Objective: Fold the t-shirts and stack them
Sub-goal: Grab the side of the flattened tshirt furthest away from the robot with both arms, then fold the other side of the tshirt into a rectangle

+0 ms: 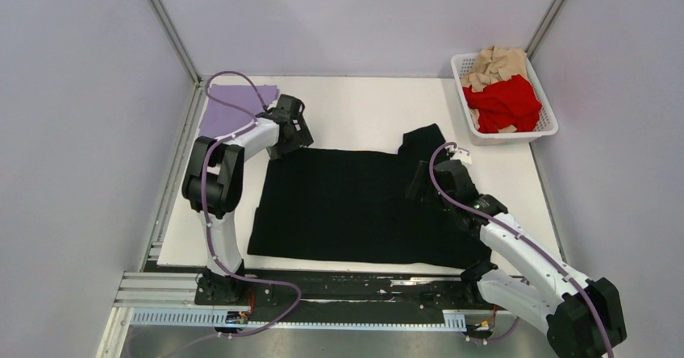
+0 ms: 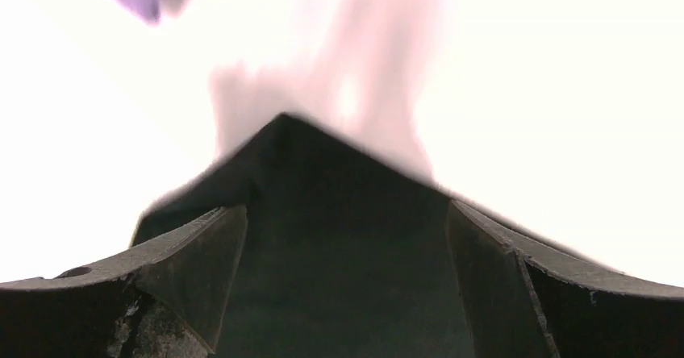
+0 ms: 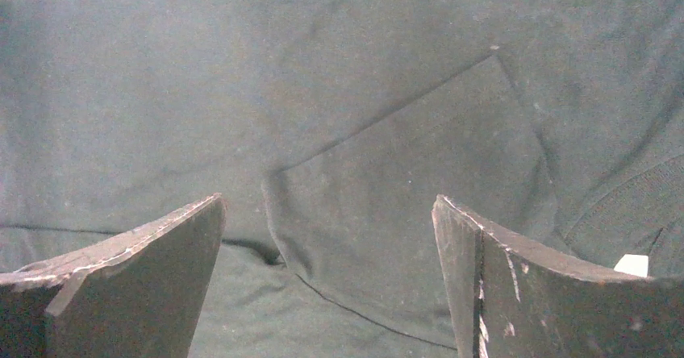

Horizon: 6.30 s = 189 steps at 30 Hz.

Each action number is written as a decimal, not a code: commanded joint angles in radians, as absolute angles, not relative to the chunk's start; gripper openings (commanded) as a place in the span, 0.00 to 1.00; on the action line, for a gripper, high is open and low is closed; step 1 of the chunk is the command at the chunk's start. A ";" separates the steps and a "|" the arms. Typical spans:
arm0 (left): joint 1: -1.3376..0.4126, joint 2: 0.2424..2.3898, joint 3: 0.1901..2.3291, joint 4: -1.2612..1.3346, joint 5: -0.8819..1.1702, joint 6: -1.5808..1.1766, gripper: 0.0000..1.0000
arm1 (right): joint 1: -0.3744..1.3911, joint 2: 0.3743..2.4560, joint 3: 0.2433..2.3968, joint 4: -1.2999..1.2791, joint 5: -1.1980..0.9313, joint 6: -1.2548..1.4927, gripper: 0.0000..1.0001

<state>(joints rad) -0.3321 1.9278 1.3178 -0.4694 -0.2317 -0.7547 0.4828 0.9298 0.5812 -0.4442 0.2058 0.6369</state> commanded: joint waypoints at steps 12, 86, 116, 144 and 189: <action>-0.222 2.085 1.614 -0.616 -0.348 -0.708 0.97 | 0.466 1.077 0.609 -0.362 0.226 0.621 1.00; -0.258 1.996 1.522 -0.665 -0.398 -0.618 0.00 | 0.215 2.238 1.869 -0.637 0.340 0.405 0.66; -0.258 1.896 1.452 -0.613 -0.327 -0.617 0.00 | 0.271 1.995 1.673 -0.594 0.445 0.398 0.00; -0.326 1.293 0.890 -0.547 -0.212 -0.677 0.00 | 0.514 1.141 1.026 -1.078 0.550 0.766 0.00; -0.336 1.103 0.870 -0.573 -0.025 -0.678 1.00 | 0.561 0.821 0.814 -0.978 0.158 0.883 1.00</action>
<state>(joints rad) -0.3309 1.0843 0.8871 -0.7078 -0.3241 -0.7315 0.5591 0.8658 0.8265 -1.1633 0.1406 0.8600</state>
